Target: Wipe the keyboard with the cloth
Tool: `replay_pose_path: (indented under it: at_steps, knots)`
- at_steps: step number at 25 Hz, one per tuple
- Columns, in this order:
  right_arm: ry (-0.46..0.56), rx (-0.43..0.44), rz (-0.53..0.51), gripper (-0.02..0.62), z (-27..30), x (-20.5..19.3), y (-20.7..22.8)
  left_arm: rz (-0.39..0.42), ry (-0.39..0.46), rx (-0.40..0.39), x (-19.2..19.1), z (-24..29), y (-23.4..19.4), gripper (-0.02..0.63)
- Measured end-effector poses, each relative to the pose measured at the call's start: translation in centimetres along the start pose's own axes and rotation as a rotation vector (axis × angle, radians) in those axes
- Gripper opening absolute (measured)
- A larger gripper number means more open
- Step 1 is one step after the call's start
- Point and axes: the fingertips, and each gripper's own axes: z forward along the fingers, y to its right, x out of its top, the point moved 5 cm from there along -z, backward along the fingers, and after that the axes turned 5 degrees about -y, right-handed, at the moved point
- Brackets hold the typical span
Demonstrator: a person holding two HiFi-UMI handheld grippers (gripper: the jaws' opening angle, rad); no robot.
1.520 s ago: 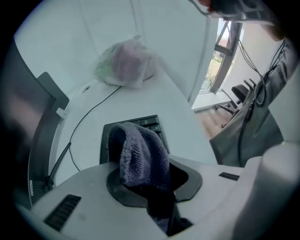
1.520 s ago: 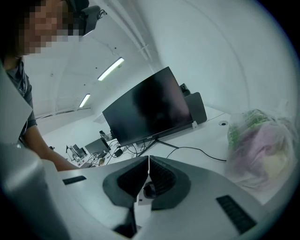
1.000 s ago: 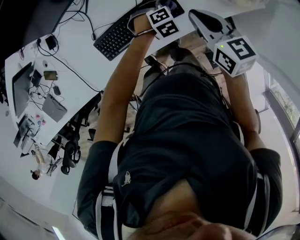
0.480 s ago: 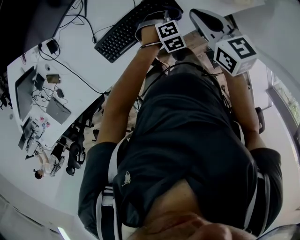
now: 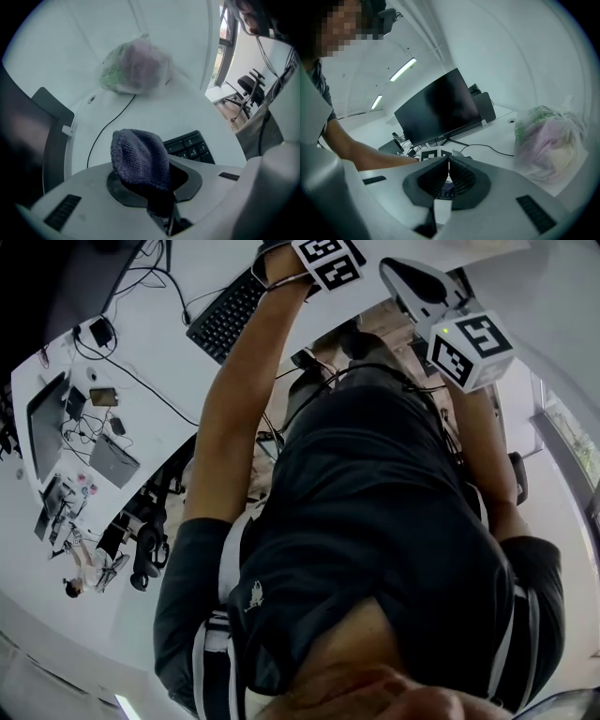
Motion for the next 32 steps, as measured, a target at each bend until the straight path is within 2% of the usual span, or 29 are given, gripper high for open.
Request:
replay_pose_path:
  at_steps: [3, 9, 12, 15, 18, 21, 25, 29, 32]
  knots:
    - [0.002, -0.007, 0.006, 0.011, -0.2, -0.1, 0.2, 0.044, -0.031, -0.014, -0.3, 0.3, 0.6, 0.06]
    - [0.008, -0.01, 0.014, 0.011, -0.4, 0.2, 0.7, 0.09, -0.005, -0.121, 0.5, -0.5, 8.3, 0.06]
    - [-0.003, -0.012, 0.009, 0.011, -0.3, 0.1, 0.6, 0.115, 0.009, -0.16, 0.5, -0.8, 10.6, 0.06]
    - [-0.013, -0.007, 0.001, 0.011, 0.2, -0.1, 0.3, 0.102, 0.027, -0.102, 0.3, -0.4, 8.9, 0.06]
    - [-0.004, 0.009, -0.004, 0.011, 0.4, 0.1, -0.1, 0.05, 0.019, -0.012, 0.0, -0.1, 4.2, 0.06]
    - [-0.005, 0.006, -0.007, 0.011, 0.2, 0.1, -0.3, 0.033, -0.004, 0.009, -0.8, -0.3, 1.3, 0.06]
    - [-0.002, 0.0, -0.006, 0.011, -0.1, -0.2, -0.4, 0.095, -0.004, -0.024, -1.4, 0.5, 4.7, 0.058]
    - [-0.005, 0.006, -0.013, 0.011, -0.1, 0.1, -1.0, 0.079, 0.001, -0.042, -2.7, -0.8, 7.2, 0.058]
    - [-0.006, 0.015, -0.022, 0.011, 0.2, 0.3, -1.9, 0.062, -0.018, -0.048, -5.5, -1.7, 8.6, 0.058]
